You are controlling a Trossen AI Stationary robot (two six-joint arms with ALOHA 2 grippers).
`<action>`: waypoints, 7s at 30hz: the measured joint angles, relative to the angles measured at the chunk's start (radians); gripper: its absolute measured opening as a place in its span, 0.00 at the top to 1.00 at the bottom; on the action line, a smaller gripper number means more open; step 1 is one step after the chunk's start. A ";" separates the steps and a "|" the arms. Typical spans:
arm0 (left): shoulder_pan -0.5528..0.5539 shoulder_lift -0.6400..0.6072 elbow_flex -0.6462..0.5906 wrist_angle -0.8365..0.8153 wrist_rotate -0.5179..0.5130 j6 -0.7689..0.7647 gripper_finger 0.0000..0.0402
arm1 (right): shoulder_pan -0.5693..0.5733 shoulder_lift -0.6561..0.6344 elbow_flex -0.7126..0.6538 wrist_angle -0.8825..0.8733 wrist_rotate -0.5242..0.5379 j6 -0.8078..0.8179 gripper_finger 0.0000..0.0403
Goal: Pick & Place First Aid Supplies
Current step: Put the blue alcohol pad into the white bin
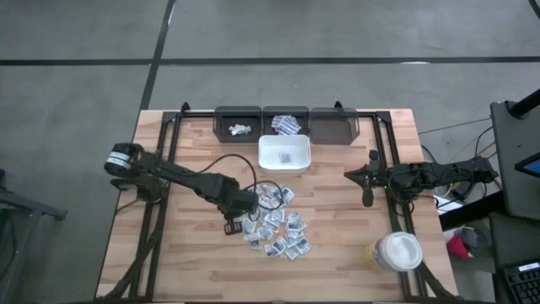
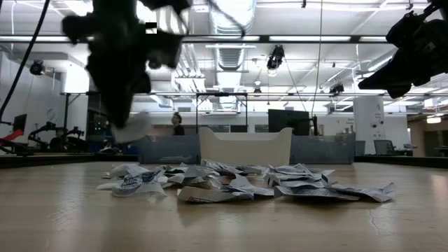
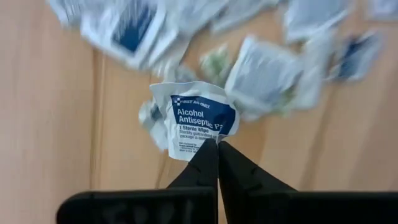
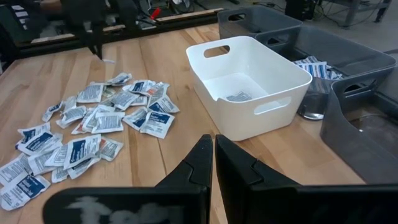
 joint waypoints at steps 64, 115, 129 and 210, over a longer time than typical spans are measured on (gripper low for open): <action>0.440 0.607 0.949 -0.310 -0.181 0.617 0.69 | 0.000 0.000 0.000 0.005 0.001 0.002 0.96; 0.131 0.082 -0.058 0.027 0.035 -0.499 0.69 | 0.000 -0.001 0.000 -0.023 0.000 0.000 0.96; 0.132 0.082 -0.153 0.158 0.013 -0.510 0.69 | 0.000 -0.001 0.000 -0.022 0.000 0.003 0.96; 0.462 0.463 0.625 0.065 -0.223 -0.008 1.00 | 0.000 0.000 0.000 -0.022 0.000 0.003 0.96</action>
